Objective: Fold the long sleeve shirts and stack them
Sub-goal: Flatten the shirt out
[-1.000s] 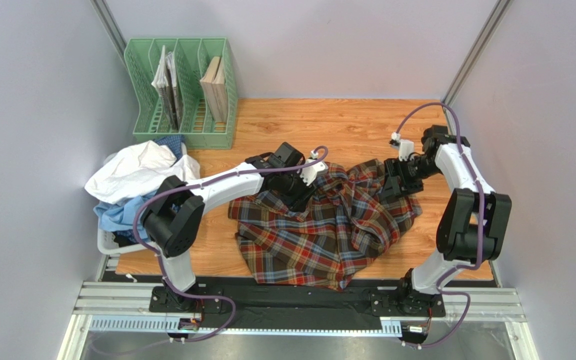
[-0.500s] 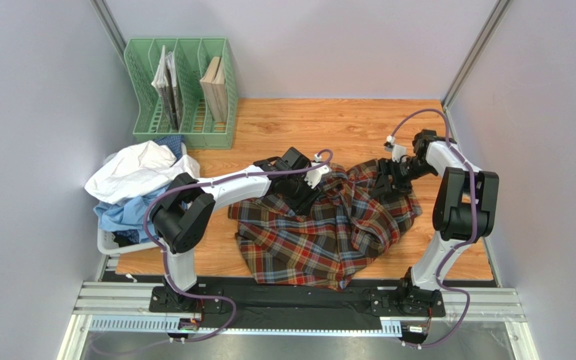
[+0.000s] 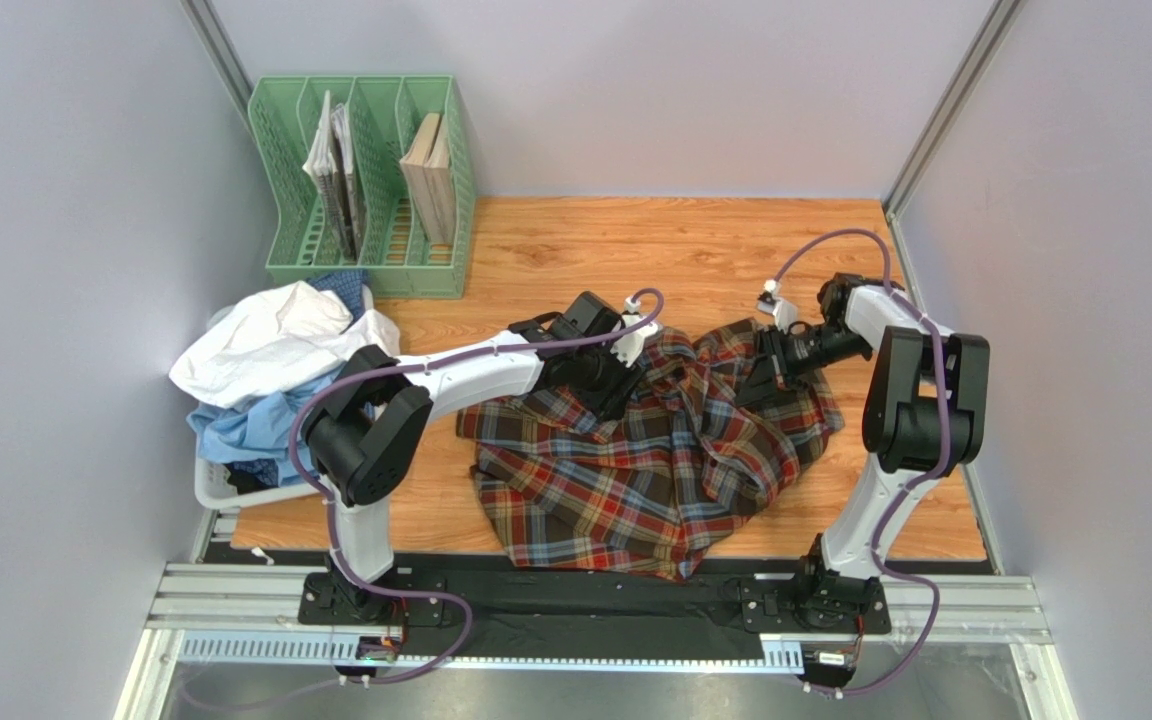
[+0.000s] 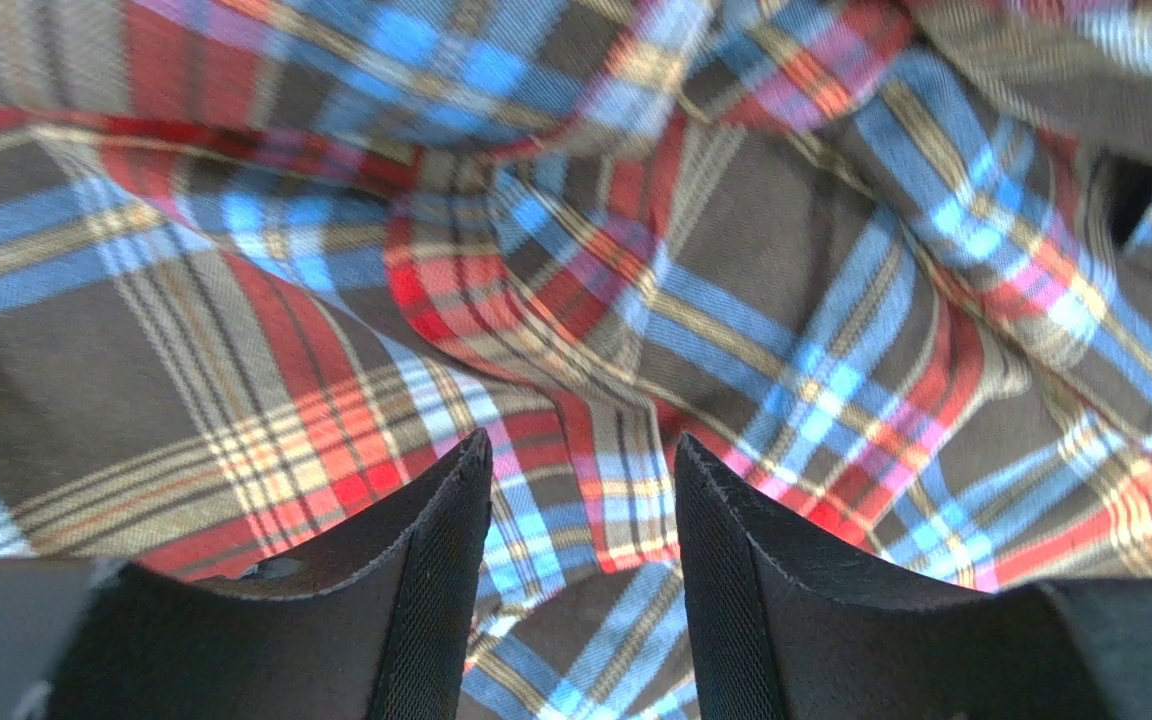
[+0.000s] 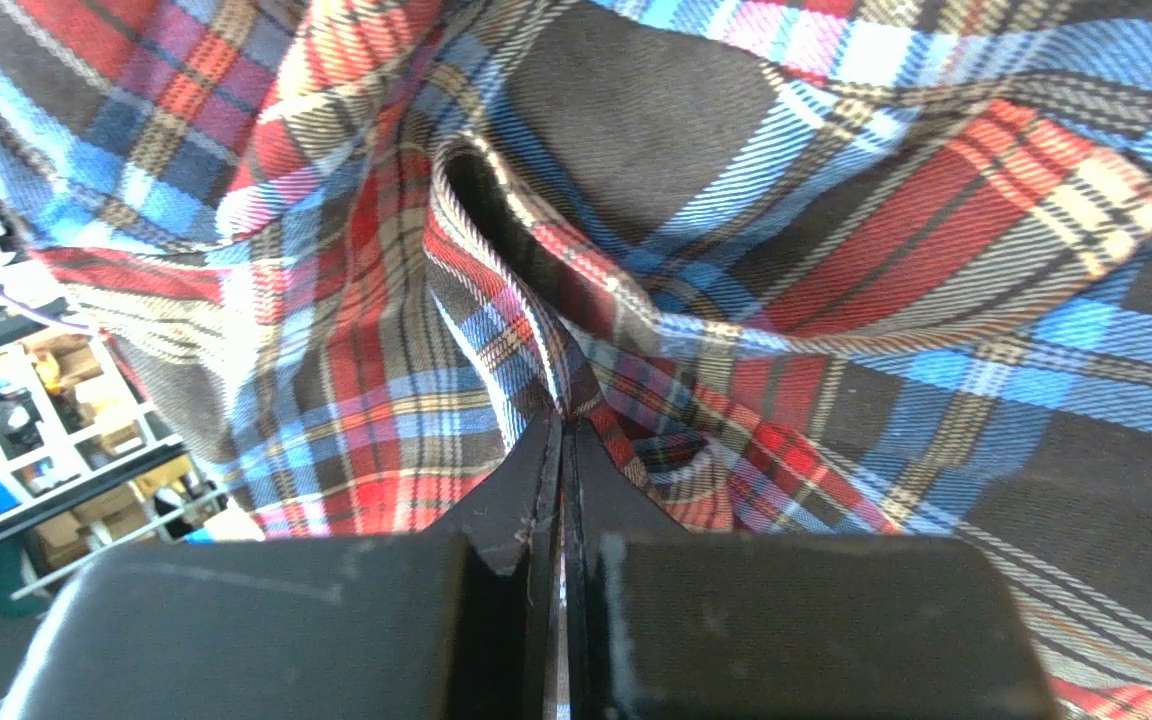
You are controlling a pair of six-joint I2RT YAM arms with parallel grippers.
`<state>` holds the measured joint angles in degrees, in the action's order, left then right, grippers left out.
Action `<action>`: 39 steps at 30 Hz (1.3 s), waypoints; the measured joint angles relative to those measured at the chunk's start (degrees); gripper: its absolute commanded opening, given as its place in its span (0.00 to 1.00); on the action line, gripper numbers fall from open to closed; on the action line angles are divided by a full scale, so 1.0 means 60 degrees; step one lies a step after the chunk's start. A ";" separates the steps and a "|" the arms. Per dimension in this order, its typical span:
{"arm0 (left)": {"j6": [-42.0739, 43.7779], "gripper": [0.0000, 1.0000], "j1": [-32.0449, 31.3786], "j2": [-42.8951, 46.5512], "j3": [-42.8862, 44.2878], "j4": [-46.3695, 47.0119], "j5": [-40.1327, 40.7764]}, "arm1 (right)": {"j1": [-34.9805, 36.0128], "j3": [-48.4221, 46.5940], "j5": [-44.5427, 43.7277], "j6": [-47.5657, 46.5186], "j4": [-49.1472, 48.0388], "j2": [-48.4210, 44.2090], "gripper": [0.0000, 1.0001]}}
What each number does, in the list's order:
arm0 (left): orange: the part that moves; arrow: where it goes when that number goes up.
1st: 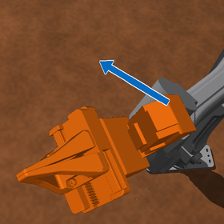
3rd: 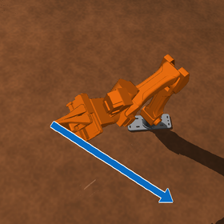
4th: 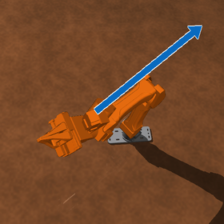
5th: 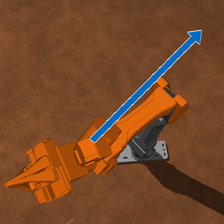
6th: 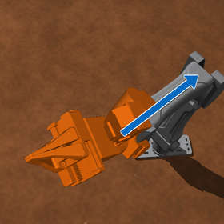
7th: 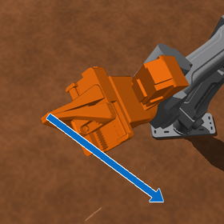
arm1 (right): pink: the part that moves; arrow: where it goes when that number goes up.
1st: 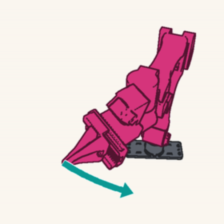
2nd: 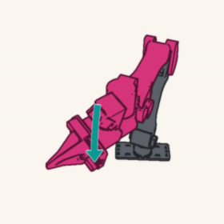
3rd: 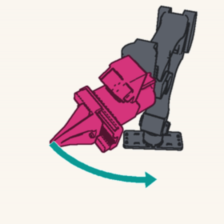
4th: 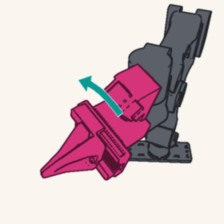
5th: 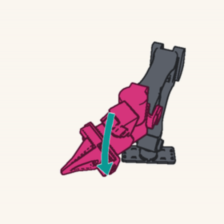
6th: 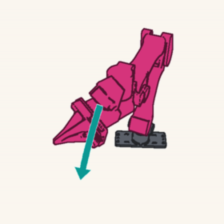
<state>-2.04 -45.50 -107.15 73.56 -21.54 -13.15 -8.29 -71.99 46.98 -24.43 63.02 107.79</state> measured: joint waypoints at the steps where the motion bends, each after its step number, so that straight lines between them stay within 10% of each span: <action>1: -0.0087 0.54 -0.0007 0.0000 0.0000 0.0117 0.0098 | -0.0004 0.0000 0.0084 -0.0004 0.0029 -0.0007 0.00; 14: -0.0739 0.48 -0.0131 -0.0401 0.0364 0.0798 0.1155 | -0.0364 -0.0022 0.0958 0.0106 0.0299 -0.0820 0.00; 28: -0.0718 0.02 -0.0124 -0.0492 0.0382 0.0335 0.2466 | -0.0976 -0.0372 0.1457 0.0058 0.0940 -0.0998 0.00; 39: 0.1439 0.00 0.1461 0.1330 0.1177 -0.2415 0.0481 | -0.2554 -0.2546 0.2787 0.0401 0.1610 -0.1745 0.00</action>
<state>6.59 -36.73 -99.18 80.62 -36.03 -10.26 -23.62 -87.26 63.70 -22.02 72.69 97.32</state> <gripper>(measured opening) 0.007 0.003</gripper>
